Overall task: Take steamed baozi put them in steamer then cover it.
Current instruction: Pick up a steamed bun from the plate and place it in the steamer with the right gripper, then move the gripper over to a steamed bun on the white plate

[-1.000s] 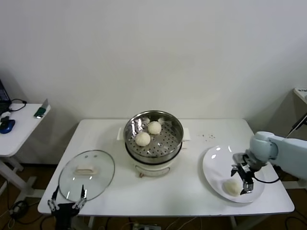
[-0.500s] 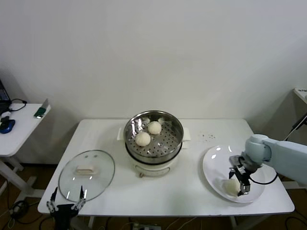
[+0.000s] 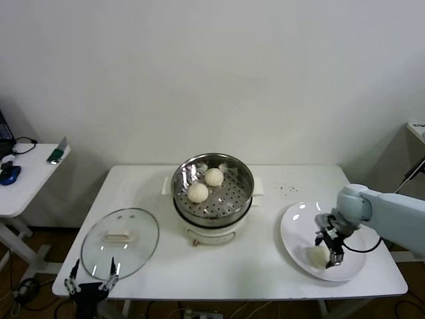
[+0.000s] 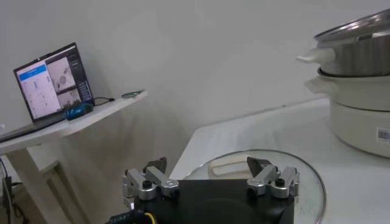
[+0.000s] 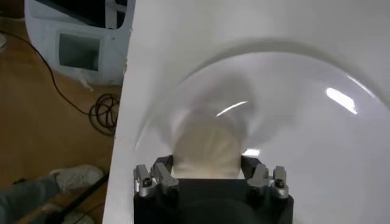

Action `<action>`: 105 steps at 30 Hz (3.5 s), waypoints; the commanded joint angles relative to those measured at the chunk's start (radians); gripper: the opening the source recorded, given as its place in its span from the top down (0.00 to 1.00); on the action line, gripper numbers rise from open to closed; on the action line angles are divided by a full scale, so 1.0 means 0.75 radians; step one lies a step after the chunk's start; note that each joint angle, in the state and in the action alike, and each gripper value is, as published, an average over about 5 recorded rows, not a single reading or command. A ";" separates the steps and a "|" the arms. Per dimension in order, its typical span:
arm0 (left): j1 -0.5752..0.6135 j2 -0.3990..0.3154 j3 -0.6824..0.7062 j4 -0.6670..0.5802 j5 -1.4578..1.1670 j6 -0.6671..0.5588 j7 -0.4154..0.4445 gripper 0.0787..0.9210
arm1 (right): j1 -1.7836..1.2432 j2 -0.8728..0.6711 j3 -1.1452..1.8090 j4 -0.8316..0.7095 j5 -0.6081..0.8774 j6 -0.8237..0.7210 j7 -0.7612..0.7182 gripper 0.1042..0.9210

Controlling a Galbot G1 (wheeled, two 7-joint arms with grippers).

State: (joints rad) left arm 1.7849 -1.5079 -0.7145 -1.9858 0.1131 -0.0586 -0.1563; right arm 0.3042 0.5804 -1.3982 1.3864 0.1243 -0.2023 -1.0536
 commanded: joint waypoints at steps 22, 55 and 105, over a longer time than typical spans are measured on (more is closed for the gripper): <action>-0.013 0.044 0.046 -0.019 0.012 0.013 0.011 0.12 | 0.801 0.912 -0.105 -0.122 -0.259 0.990 -0.076 0.24; -0.094 0.111 0.043 -0.003 -0.059 0.044 0.022 0.12 | 0.369 1.192 -0.187 -0.267 -0.314 0.925 -0.083 0.23; -0.023 0.096 0.011 -0.025 -0.033 0.031 0.017 0.12 | -0.098 -0.042 0.193 -0.270 -0.228 0.109 -0.045 0.12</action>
State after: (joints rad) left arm 1.7584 -1.4315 -0.6936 -1.9992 0.0897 -0.0370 -0.1433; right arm 0.5408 0.6918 -1.4548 1.2605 0.1010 -0.0752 -1.0692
